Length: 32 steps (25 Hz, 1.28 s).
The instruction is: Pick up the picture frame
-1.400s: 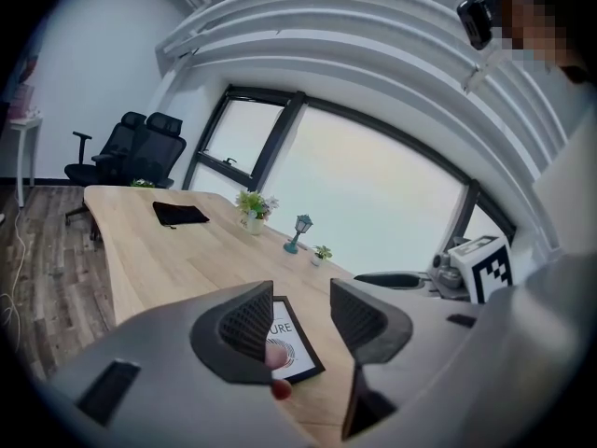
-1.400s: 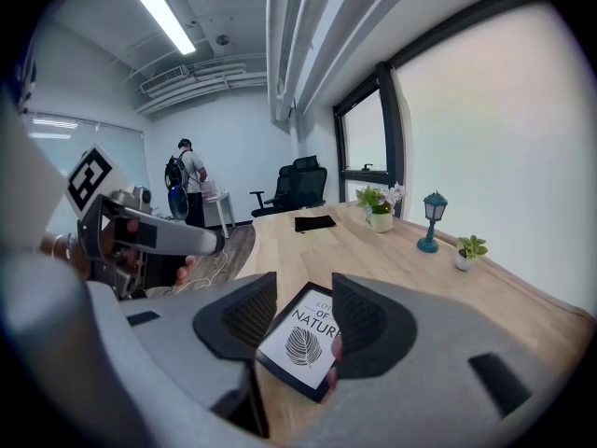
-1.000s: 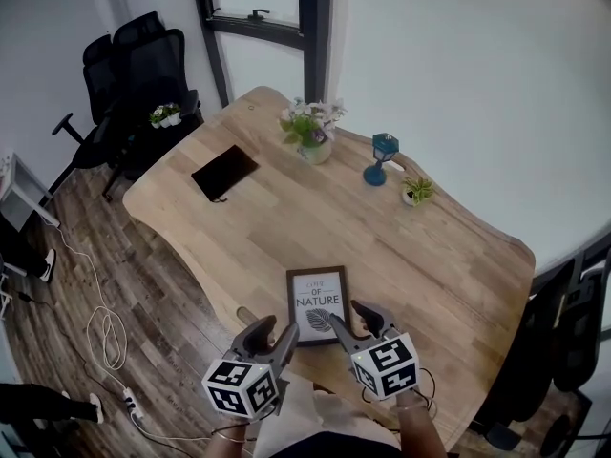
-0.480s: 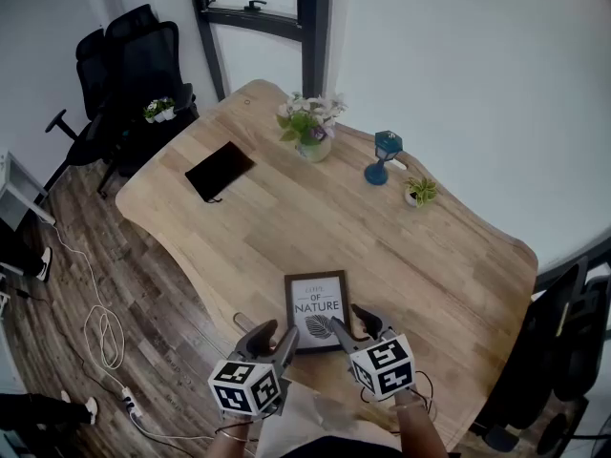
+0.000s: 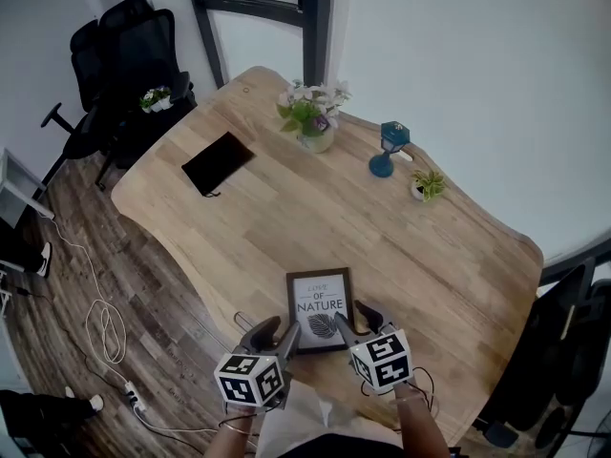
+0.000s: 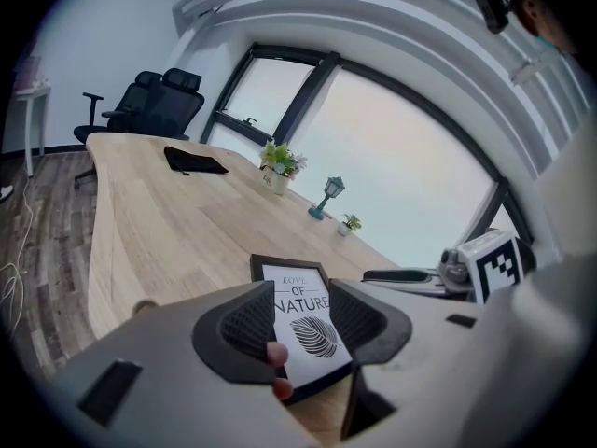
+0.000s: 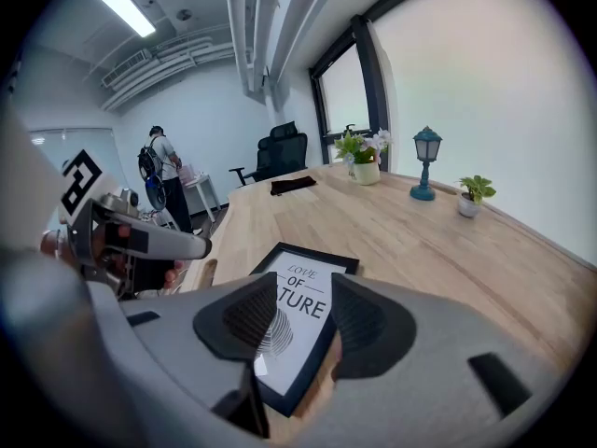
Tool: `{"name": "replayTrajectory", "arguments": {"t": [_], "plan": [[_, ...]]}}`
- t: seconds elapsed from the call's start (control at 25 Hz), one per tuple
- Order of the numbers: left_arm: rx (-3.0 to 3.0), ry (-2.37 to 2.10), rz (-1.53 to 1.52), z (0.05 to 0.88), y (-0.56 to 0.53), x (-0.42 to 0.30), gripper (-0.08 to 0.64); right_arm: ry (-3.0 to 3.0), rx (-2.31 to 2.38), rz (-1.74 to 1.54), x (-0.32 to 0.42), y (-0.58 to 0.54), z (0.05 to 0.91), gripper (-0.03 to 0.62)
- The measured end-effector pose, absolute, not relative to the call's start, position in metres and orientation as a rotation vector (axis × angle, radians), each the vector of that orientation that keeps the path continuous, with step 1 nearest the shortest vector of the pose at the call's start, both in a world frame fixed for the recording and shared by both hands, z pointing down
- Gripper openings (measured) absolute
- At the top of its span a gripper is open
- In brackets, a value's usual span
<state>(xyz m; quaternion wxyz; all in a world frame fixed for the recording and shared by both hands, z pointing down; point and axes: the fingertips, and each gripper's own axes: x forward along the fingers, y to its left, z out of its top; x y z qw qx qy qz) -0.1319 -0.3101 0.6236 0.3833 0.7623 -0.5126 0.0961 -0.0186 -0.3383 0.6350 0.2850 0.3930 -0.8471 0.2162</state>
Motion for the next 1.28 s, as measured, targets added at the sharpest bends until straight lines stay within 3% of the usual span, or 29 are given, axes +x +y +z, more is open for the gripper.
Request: {"name": "replayTrajectory", "arguments": {"t": [1.28], "plan": [[1.817, -1.196, 0.408, 0.701, -0.328, -0.125, 0.175, -2.085, 1.078, 0.795, -0.007, -0.351, 0.711, 0.16]]}}
